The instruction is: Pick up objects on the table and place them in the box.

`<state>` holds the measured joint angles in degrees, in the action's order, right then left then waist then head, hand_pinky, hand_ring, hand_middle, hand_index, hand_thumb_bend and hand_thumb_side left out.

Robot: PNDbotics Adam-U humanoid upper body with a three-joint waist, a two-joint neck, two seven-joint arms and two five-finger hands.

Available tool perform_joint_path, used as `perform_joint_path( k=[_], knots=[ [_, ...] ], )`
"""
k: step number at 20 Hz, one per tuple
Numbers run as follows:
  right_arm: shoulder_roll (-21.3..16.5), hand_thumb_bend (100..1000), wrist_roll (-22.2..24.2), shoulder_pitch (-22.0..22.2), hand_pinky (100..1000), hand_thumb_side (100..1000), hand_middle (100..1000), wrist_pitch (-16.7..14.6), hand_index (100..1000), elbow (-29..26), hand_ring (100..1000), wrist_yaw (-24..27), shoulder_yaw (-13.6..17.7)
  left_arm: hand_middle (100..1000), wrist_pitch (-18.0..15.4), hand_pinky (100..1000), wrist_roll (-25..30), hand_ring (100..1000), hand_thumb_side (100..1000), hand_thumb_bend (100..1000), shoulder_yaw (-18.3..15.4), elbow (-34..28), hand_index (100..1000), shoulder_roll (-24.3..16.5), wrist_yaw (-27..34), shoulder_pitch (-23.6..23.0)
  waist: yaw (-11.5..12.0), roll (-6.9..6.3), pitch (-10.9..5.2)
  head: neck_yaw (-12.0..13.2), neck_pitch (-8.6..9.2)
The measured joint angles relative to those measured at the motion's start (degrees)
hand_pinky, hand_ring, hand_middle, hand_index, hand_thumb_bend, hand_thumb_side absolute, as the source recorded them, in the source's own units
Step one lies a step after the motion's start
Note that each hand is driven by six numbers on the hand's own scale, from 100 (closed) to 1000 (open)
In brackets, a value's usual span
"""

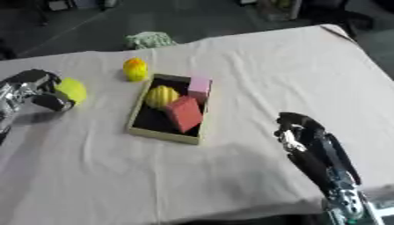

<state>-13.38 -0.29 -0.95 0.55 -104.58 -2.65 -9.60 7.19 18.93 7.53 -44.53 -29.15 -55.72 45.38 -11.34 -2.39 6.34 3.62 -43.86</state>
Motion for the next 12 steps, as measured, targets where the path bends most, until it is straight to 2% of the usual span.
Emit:
perform_joint_path(
  k=[4, 12],
  knots=[
    [0.00, 100, -0.01, 0.00, 664, 517, 709, 0.01, 781, 0.01, 656, -0.01, 0.00, 665, -0.26, 800, 0.67, 760, 510, 509, 0.37, -0.20, 848, 0.02, 0.13, 0.01, -0.02, -0.01, 0.00, -0.01, 0.00],
    [0.00, 100, -0.11, 0.01, 664, 527, 708, 0.11, 781, 0.01, 656, -0.02, -0.03, 592, 0.99, 772, -1.65, 718, 438, 303, 0.42, -0.39, 773, 1.21, -0.80, 0.03, -0.42, -0.05, 0.00, -0.15, 0.00]
  ],
)
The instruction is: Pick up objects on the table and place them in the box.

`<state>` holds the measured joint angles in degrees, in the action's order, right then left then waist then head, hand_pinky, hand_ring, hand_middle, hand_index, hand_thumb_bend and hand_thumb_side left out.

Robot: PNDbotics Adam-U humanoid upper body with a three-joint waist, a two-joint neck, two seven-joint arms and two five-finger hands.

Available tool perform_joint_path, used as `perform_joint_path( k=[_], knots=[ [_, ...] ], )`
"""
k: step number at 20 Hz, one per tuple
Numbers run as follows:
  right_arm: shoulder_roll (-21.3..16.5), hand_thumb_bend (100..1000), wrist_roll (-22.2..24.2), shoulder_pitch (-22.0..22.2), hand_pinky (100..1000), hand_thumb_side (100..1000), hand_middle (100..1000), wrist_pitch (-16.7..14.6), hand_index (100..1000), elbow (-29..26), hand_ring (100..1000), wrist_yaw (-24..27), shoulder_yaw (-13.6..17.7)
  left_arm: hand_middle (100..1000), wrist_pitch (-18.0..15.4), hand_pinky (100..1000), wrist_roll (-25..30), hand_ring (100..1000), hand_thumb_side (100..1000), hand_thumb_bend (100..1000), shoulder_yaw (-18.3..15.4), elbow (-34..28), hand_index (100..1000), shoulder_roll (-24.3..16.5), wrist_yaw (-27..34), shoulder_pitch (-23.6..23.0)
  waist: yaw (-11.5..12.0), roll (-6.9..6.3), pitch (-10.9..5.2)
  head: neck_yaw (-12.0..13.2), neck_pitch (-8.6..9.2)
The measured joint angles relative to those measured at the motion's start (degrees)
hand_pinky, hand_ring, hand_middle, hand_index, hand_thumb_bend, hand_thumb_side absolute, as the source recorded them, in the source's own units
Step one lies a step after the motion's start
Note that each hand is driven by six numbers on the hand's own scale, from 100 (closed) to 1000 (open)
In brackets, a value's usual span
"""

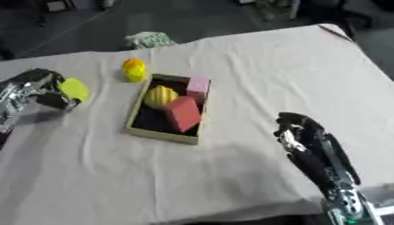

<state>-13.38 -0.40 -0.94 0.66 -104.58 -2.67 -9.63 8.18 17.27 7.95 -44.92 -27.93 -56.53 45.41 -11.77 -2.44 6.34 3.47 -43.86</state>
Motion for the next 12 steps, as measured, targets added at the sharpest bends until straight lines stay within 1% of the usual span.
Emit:
perform_joint_path(
  k=[3, 6, 9, 12],
  knots=[
    [0.00, 100, -0.01, 0.00, 665, 526, 708, 0.01, 782, 0.00, 656, 0.00, -0.07, 563, 0.86, 760, -2.39, 701, 403, 237, 0.18, 0.04, 744, 0.74, -0.03, -0.01, -0.14, 0.00, 0.03, -0.01, 0.00],
    [0.00, 100, -0.01, 0.00, 665, 524, 708, 0.02, 782, 0.00, 655, 0.00, -0.28, 537, 1.38, 756, -4.51, 690, 352, 193, 0.38, 0.04, 723, 1.20, 0.09, -0.03, -0.22, 0.00, 0.04, -0.02, 0.00],
    [0.00, 100, -0.06, 0.00, 665, 526, 708, 0.06, 782, 0.00, 655, 0.00, -0.29, 521, 1.32, 758, -5.74, 680, 336, 182, 0.68, -0.83, 714, 1.17, 0.82, 0.00, -0.26, -0.05, 0.04, -0.04, 0.00],
    [0.00, 100, -0.10, 0.00, 665, 527, 707, 0.10, 782, 0.00, 655, 0.00, -0.30, 519, 0.73, 766, -6.04, 686, 340, 176, 1.10, -3.90, 713, 0.34, 3.20, 0.29, -0.18, -0.24, 0.04, -0.08, 0.00]
  ],
)
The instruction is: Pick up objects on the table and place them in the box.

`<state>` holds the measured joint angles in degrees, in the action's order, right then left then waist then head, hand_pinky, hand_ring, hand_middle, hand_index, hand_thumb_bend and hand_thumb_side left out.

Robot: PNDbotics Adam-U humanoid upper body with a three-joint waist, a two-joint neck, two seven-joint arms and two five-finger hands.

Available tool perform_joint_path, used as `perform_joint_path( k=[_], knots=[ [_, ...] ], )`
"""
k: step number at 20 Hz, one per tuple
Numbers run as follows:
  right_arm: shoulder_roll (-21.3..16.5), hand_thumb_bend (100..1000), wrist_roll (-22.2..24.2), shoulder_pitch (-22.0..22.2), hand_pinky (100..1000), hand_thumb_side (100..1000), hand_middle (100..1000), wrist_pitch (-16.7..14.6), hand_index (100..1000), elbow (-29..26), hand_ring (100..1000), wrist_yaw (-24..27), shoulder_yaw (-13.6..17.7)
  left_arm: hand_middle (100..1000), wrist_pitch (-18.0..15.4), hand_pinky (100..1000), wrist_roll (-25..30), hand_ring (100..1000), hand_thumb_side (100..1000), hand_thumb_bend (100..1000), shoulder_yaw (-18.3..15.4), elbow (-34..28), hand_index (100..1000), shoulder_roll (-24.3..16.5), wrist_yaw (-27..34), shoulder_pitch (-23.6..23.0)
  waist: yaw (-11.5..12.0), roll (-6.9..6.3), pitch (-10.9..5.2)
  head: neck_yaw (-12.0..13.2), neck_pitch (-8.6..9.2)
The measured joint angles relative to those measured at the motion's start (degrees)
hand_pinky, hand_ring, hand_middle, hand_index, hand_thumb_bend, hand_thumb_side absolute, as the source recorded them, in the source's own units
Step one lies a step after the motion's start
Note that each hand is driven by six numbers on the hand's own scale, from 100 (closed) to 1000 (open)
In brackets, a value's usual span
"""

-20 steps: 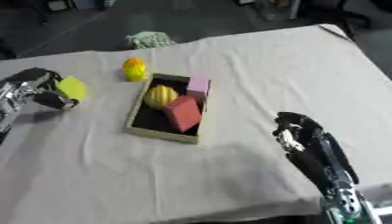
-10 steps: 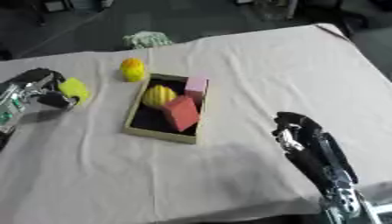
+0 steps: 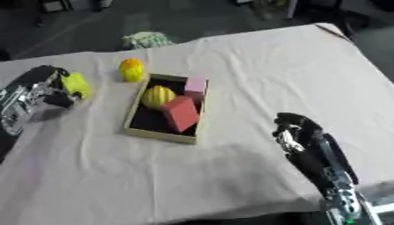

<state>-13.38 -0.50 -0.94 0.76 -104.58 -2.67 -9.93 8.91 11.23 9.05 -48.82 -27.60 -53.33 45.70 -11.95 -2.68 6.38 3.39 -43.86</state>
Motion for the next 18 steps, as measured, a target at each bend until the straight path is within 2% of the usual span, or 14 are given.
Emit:
perform_joint_path(
  k=[2, 3, 4, 11, 18],
  knots=[
    [0.00, 100, 0.00, 0.00, 665, 525, 707, 0.00, 782, 0.00, 655, 0.00, -0.02, 519, -1.34, 772, 0.63, 692, 343, 166, 0.94, -3.04, 714, -0.82, 2.35, 0.40, 0.07, -0.05, 0.00, -0.04, 0.00],
    [0.00, 100, 0.00, 0.00, 665, 523, 707, 0.00, 782, 0.00, 655, 0.00, -0.02, 521, -2.41, 774, 1.26, 697, 372, 256, 1.67, -4.76, 716, -1.17, 3.73, 0.43, 0.08, -0.05, 0.00, -0.05, 0.00],
    [0.00, 100, 0.00, 0.00, 665, 523, 707, 0.00, 782, 0.00, 655, 0.00, -0.03, 526, -3.68, 776, 2.13, 702, 347, 161, 2.57, -6.62, 718, -1.41, 5.11, 0.44, 0.08, -0.05, 0.00, -0.05, 0.00],
    [0.00, 100, -0.01, -0.01, 665, 525, 706, 0.02, 782, 0.00, 654, -0.01, -0.10, 549, -12.53, 779, 11.30, 716, 344, 155, 11.03, -18.09, 727, -1.68, 10.98, 0.45, -0.21, -0.03, 0.00, -0.04, 0.00],
    [0.00, 100, -0.01, -0.04, 665, 526, 706, 0.05, 782, 0.00, 654, -0.01, -0.37, 560, -15.45, 779, 17.17, 720, 340, 169, 16.56, -23.57, 733, -1.13, 13.63, -0.05, -0.31, -0.05, 0.00, -0.01, 0.00]
  ],
)
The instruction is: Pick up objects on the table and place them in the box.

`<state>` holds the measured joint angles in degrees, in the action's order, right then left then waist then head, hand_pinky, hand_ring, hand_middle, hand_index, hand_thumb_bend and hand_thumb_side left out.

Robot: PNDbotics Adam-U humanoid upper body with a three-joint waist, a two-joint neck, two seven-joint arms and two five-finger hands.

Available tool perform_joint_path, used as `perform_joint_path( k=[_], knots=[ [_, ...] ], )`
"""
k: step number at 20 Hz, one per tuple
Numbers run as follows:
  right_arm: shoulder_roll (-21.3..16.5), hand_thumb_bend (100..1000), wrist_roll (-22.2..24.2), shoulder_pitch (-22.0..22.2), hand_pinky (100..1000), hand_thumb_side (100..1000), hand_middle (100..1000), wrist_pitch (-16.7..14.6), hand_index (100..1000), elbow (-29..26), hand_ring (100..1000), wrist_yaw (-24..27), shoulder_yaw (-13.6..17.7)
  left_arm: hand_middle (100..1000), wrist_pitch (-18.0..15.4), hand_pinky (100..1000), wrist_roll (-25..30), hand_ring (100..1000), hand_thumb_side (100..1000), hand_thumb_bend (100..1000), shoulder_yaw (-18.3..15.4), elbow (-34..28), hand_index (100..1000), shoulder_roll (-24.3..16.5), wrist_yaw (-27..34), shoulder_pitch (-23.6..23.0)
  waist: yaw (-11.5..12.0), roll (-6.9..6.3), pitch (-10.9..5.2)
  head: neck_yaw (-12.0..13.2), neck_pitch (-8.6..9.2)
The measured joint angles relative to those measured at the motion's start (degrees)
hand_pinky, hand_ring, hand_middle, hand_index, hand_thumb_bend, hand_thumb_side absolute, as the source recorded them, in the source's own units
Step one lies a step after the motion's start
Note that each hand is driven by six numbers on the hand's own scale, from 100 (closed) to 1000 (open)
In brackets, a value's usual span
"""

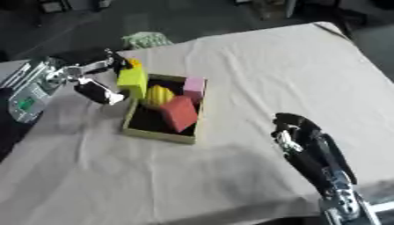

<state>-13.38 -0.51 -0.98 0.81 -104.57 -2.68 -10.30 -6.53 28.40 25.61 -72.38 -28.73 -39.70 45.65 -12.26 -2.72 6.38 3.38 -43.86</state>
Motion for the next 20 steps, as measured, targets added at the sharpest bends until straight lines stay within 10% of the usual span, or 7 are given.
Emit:
perform_joint_path(
  k=[20],
  knots=[
    [0.00, 100, 0.08, -0.05, 666, 524, 704, 0.07, 782, 0.00, 653, 0.00, -0.25, 774, -2.11, 824, 3.53, 795, 479, 456, 2.32, -0.01, 898, 1.34, -5.54, -2.48, 0.04, -0.23, 0.00, -0.25, 0.00]
  ],
)
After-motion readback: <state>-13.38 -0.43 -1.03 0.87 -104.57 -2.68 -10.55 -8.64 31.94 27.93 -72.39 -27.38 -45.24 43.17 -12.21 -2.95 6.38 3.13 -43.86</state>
